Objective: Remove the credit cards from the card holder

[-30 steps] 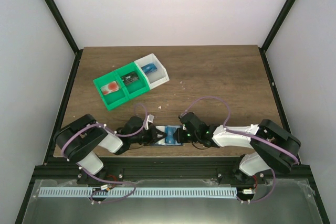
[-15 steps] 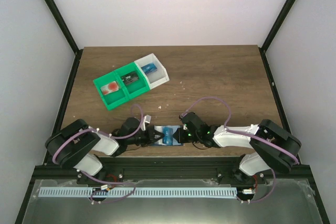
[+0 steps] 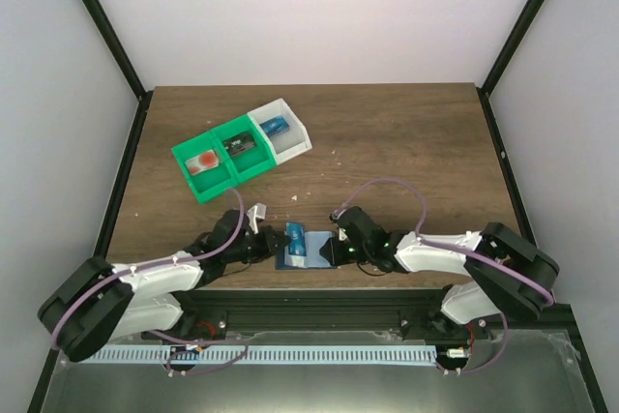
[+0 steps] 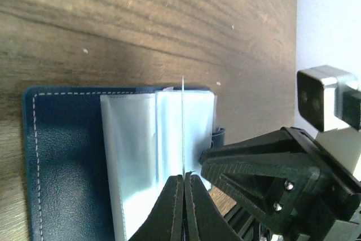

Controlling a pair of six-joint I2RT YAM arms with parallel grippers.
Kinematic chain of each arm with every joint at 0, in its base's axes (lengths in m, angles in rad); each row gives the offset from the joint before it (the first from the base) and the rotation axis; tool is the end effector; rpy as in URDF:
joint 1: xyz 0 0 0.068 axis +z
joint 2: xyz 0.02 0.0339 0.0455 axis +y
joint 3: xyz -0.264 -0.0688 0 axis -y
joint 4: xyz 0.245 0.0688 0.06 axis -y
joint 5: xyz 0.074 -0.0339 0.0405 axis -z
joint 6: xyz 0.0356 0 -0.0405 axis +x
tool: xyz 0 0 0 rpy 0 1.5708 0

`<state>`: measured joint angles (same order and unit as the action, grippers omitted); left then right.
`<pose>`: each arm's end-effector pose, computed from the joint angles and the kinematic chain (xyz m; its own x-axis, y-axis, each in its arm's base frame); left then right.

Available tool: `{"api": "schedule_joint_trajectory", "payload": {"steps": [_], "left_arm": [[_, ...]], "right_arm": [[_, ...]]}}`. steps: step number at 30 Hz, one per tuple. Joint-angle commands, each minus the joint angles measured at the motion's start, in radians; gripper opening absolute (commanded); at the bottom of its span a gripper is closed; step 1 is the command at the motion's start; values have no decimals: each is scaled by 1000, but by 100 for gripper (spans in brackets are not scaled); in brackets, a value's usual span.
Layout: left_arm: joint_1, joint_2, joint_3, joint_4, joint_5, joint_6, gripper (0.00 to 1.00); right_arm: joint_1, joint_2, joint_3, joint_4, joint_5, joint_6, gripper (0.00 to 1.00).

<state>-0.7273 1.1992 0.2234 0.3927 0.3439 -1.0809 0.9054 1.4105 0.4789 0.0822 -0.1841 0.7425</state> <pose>0.1421 -0.1425 0.1310 -0.9313 -0.2832 -0.2290 0.0305 0.5659 -0.8239 0.1456 0.1961 0.1314 -0.9149 -0.0892 -0.3937 -0.3114 0.7765 0.5478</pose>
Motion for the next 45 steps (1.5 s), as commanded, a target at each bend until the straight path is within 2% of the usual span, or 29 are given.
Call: {"api": "schedule_joint_trajectory", "payload": {"steps": [1,4,8,14,21,24,27,34,37,42,45], "left_arm": [[8,-94,40,-176,-43,65,0],[12,-152,48,-187,22,90,0],[14,-231,66,-241,96,135,0],[16,-315,88,-310,209,189,0],[26,-372,-2,-87,397,121,0],[26,-363,2,-71,449,121,0],[25,-353,10,-67,480,130,0],[25,-347,-23,48,539,72,0],[25,-363,-52,94,542,40,0],[25,-382,-72,95,544,33,0],[25,-385,-68,84,535,36,0]], "right_arm": [[-10,-60,1,-58,-40,-87,14],[-10,-139,22,-58,-111,-175,18],[-16,-209,91,-175,-131,-273,20],[-59,-319,132,-290,-265,-335,27],[-152,-389,146,-315,-543,-313,29],[-205,-407,127,-263,-647,-268,30],[-256,-357,151,-249,-770,-265,31],[-264,-287,181,-295,-806,-296,35],[-264,-296,148,-246,-832,-275,33],[-264,-291,110,-211,-881,-261,29],[-263,-289,100,-231,-844,-279,33]]}}
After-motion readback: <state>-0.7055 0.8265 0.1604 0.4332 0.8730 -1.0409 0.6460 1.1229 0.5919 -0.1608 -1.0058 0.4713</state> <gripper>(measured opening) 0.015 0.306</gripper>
